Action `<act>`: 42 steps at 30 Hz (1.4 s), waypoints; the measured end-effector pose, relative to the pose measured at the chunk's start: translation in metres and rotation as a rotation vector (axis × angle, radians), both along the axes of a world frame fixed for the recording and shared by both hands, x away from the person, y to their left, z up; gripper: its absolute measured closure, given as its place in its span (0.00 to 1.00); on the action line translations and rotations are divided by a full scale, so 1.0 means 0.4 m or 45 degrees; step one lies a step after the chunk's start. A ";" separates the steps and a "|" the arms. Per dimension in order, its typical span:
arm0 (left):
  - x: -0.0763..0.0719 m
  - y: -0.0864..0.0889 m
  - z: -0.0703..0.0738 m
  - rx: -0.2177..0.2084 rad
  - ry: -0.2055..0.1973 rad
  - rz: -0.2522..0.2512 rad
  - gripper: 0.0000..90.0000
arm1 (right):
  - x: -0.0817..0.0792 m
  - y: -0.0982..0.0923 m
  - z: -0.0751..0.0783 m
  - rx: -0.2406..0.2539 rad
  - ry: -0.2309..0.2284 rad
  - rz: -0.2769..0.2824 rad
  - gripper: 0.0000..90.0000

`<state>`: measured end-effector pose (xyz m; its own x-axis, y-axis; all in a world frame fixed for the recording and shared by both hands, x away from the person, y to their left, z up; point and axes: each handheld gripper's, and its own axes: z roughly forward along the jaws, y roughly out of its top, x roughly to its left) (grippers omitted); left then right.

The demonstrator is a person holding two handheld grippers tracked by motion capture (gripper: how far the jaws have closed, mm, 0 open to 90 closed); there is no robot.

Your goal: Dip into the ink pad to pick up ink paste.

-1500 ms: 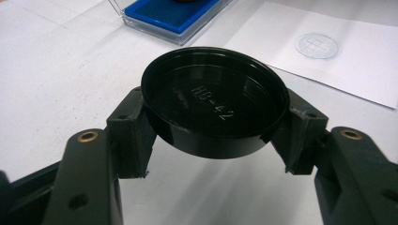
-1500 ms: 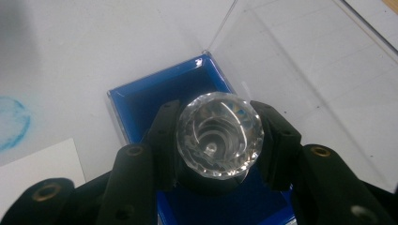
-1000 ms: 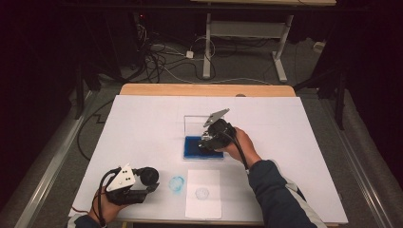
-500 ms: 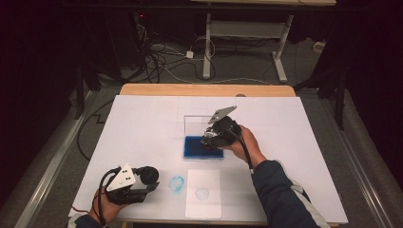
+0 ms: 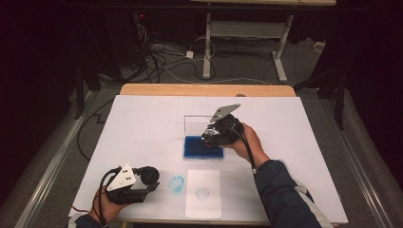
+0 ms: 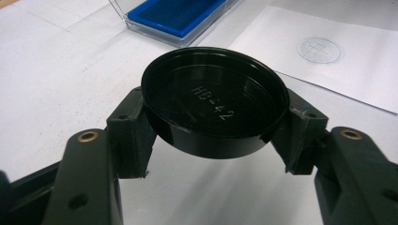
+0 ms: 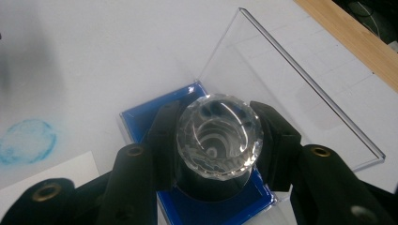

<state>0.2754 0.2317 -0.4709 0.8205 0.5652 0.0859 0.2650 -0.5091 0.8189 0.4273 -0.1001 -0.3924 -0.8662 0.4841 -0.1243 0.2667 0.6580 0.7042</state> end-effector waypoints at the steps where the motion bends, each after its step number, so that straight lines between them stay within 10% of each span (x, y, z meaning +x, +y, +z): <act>1: 0.000 0.000 0.000 0.000 0.000 -0.001 0.41 | 0.000 0.000 0.000 0.002 -0.001 0.004 0.63; 25: 0.000 0.000 -0.001 -0.008 0.008 -0.006 0.41 | -0.010 -0.005 0.017 -0.006 -0.027 0.015 0.63; 42: -0.001 0.003 -0.001 -0.005 0.007 -0.012 0.41 | 0.025 0.026 -0.072 -0.068 0.067 -0.001 0.63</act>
